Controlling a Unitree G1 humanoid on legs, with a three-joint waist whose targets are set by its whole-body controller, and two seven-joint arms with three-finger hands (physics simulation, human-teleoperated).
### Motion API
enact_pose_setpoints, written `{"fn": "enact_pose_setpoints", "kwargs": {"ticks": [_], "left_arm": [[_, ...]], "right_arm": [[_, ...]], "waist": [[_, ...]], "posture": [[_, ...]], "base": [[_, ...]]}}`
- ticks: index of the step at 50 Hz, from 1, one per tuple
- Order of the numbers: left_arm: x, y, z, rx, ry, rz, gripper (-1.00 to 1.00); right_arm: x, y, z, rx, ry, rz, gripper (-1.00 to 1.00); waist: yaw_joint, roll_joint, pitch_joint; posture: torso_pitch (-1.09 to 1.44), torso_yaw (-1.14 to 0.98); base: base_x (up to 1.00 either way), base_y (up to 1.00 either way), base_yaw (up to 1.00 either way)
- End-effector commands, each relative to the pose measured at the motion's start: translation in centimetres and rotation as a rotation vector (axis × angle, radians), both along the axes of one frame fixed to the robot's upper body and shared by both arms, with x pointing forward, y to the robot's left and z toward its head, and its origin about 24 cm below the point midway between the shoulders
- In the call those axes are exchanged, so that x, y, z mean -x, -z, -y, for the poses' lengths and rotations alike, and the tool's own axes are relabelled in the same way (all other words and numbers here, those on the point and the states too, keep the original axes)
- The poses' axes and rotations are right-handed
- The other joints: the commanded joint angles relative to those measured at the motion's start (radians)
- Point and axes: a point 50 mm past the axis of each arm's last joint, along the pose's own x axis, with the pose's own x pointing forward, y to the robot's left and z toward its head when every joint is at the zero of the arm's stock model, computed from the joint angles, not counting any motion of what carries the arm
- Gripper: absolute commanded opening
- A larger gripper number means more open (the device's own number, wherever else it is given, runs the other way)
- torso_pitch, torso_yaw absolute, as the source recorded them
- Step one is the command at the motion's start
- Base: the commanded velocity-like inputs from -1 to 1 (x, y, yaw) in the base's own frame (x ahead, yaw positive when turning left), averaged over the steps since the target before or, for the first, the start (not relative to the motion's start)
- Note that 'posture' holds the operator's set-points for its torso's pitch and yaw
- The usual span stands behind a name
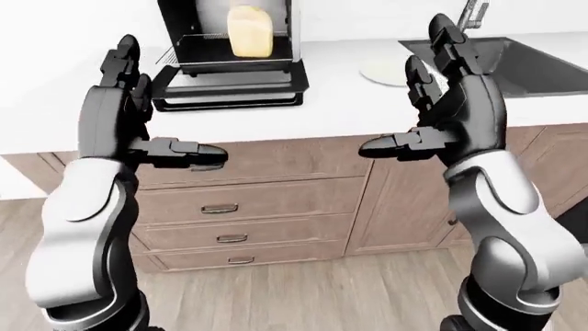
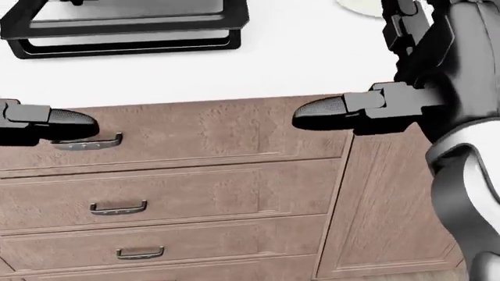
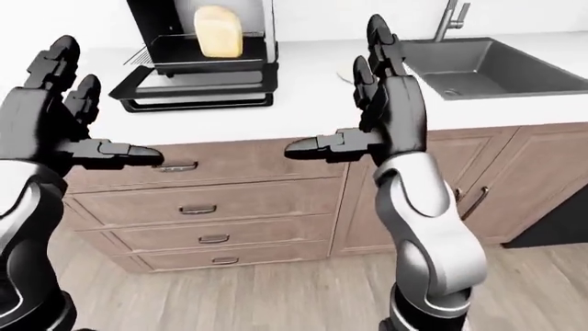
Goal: Pick the bread from the rack and place it on the plate on the counter.
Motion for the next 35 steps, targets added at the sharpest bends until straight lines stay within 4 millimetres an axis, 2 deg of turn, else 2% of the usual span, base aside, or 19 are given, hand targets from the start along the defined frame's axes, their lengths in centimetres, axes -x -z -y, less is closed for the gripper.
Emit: {"fn": "enact_pose_setpoints", "kwargs": {"ticks": [1,4,6,8,9,10,11,12,13,19,21,22,23,24,25,26,28,32,35], "left_arm": [[1.04,-2.32,0.39,-0.037,0.013,0.137,1.0],[1.17,-2.48,0.27,-0.038,0.006,0.141,1.0],[1.2,-2.6,0.21,-0.041,0.003,0.144,1.0],[1.18,-2.65,0.15,-0.04,0.002,0.145,1.0],[1.17,-2.69,0.18,-0.039,0.003,0.145,1.0],[1.18,-2.81,0.2,-0.038,0.004,0.148,1.0],[1.19,-2.88,0.21,-0.038,0.004,0.149,1.0],[1.16,-2.89,0.21,-0.039,0.004,0.15,1.0],[1.1,-2.84,0.22,-0.038,0.004,0.15,1.0],[1.2,-2.66,0.28,-0.042,0.002,0.149,1.0],[1.43,-2.77,0.2,-0.039,-0.001,0.152,1.0],[1.43,-2.82,0.17,-0.039,-0.001,0.153,1.0],[1.39,-2.72,0.21,-0.044,-0.002,0.15,1.0],[1.41,-2.71,0.23,-0.043,-0.002,0.151,1.0],[1.4,-2.64,0.18,-0.042,-0.003,0.151,1.0],[1.38,-2.61,0.11,-0.043,-0.006,0.151,1.0],[1.36,-2.61,0.14,-0.044,-0.005,0.15,1.0],[1.48,-2.69,0.07,-0.046,-0.008,0.153,1.0],[1.55,-2.67,0.03,-0.046,-0.01,0.154,1.0]], "right_arm": [[1.1,-1.97,0.58,-0.006,0.03,0.128,1.0],[1.11,-2.19,0.52,-0.008,0.028,0.131,1.0],[1.03,-2.23,0.51,-0.004,0.032,0.131,1.0],[1.02,-2.44,0.45,-0.004,0.031,0.133,1.0],[1.04,-2.52,0.42,-0.001,0.029,0.134,1.0],[1.05,-2.6,0.39,0.005,0.029,0.135,1.0],[1.08,-2.67,0.36,0.005,0.026,0.137,1.0],[1.07,-2.71,0.37,0.006,0.027,0.138,1.0],[1.07,-2.71,0.27,0.012,0.023,0.141,1.0],[1.01,-2.38,0.41,0.008,0.025,0.136,1.0],[1.05,-2.22,0.39,0.01,0.024,0.134,1.0],[1.07,-2.2,0.46,0.008,0.025,0.134,1.0],[1.02,-2.15,0.47,0.006,0.025,0.134,1.0],[1.02,-2.08,0.46,0.006,0.024,0.133,1.0],[1.01,-2.03,0.41,0.006,0.022,0.132,1.0],[0.97,-2.01,0.44,0.008,0.023,0.133,1.0],[0.94,-2.03,0.37,0.007,0.022,0.134,1.0],[1.0,-1.95,0.47,0.008,0.024,0.134,1.0],[1.04,-1.97,0.38,0.008,0.021,0.134,1.0]], "waist": [[-0.007,0.022,-0.038],[-0.006,0.01,-0.036],[-0.008,-0.012,-0.023],[-0.011,-0.047,-0.028],[-0.014,-0.084,-0.043],[-0.019,-0.082,-0.052],[-0.017,-0.073,-0.043],[-0.016,-0.076,-0.042],[-0.019,-0.069,-0.048],[-0.014,-0.024,-0.027],[-0.019,0.005,-0.026],[-0.022,0.026,-0.027],[-0.025,0.057,-0.036],[-0.032,0.064,-0.047],[-0.018,0.045,-0.035],[-0.023,0.057,-0.03],[-0.014,0.04,-0.031],[-0.01,0.007,-0.016],[-0.001,-0.032,-0.02]], "posture": [[0.0,0.0],[0.0,0.0],[0.0,0.0],[0.0,0.0],[0.0,0.0],[0.0,0.0],[0.0,0.0],[0.0,0.0],[0.0,0.0],[0.0,0.0],[0.0,0.0],[0.0,0.0],[0.0,0.0],[0.0,0.0],[0.0,0.0],[0.0,0.0],[0.0,0.0],[0.0,0.0],[0.0,0.0]], "base": [[0.14,0.0,0.0],[0.13,0.0,0.0],[0.1,0.0,0.0],[0.07,0.0,0.0],[0.07,0.0,0.0],[0.07,0.0,0.0],[0.07,0.0,0.0],[0.07,0.0,0.0],[0.13,0.0,0.0],[0.14,0.0,0.0],[0.14,0.0,0.0],[0.13,0.0,0.0],[0.14,0.0,0.0],[0.15,0.0,0.0],[0.14,0.0,0.0],[0.15,0.0,0.0],[0.27,0.0,0.0],[0.3,0.0,0.0],[0.29,0.0,0.0]]}}
